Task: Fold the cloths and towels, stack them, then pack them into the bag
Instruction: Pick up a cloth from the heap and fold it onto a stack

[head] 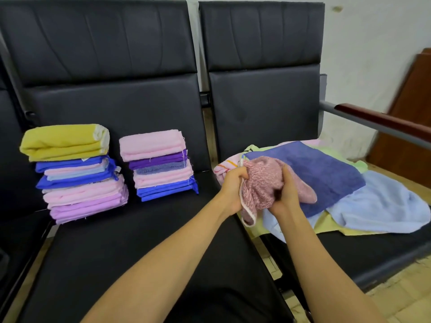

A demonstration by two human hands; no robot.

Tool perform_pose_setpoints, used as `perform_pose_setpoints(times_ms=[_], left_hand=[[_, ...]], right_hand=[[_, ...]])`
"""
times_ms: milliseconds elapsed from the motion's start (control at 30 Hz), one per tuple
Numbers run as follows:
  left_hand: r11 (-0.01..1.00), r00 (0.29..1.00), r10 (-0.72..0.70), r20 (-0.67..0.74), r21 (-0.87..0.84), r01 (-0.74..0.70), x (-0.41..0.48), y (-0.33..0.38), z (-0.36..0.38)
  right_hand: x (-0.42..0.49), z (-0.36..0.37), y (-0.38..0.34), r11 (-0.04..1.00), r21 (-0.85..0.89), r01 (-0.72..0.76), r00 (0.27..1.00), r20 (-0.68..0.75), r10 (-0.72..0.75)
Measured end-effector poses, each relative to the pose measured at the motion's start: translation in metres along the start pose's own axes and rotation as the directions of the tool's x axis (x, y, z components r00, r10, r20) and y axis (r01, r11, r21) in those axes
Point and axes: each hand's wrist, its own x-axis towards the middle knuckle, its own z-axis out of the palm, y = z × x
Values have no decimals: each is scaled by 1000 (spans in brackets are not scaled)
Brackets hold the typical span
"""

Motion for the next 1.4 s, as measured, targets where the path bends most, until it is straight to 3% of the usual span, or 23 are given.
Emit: perform_pose_setpoints(times_ms=[200,367,467,567,667,767,867,933,1000,1100,1133,1267,1333,1400], left_hand=[[996,997,79,-28,55,-77,-51,28,-20],[968,966,201,-163,182,-171,-114,62,-53],[946,902,291,-320,239,-221,-149,80,-94],[918,789,370,-490,324,-229,-179,84,-145],[924,662,341,-667,366,-106,-204,72,-203],[942,563,210,-799,320,102,-221,61,-250],[801,472,269,-840,467,375,-229,55,-262],[620,497,430,-754,647,444,-229,54,-256],[457,585,574,-574,816,353,-227,52,-248],[172,726,621,-296,955,242,-225,37,-233],[118,761,599,-248,968,222,-223,31,-231],[185,893,351,-283,956,230,-215,14,-239],[87,932,207,-298,954,286,-212,12,-250],[26,940,190,-282,959,283,-210,11,-263]], right_hand=[[-34,38,11,968,-234,-92,979,157,131],[-82,77,49,901,-418,-115,889,361,281],[-104,90,80,832,-551,-72,843,412,346],[-122,98,106,804,-594,-18,822,449,351],[-140,98,127,676,-729,111,753,506,422],[-149,91,144,525,-835,167,662,489,567],[-144,80,162,262,-884,388,673,466,575],[-136,77,169,85,-849,521,713,488,503],[-131,76,169,-63,-793,606,739,531,415],[-116,69,169,-124,-752,647,746,592,305],[-111,66,169,-147,-725,673,731,621,283],[-95,63,171,-305,-555,774,632,702,327],[-89,61,173,-365,-493,790,612,675,412],[-84,56,173,-418,-470,777,629,560,539]])
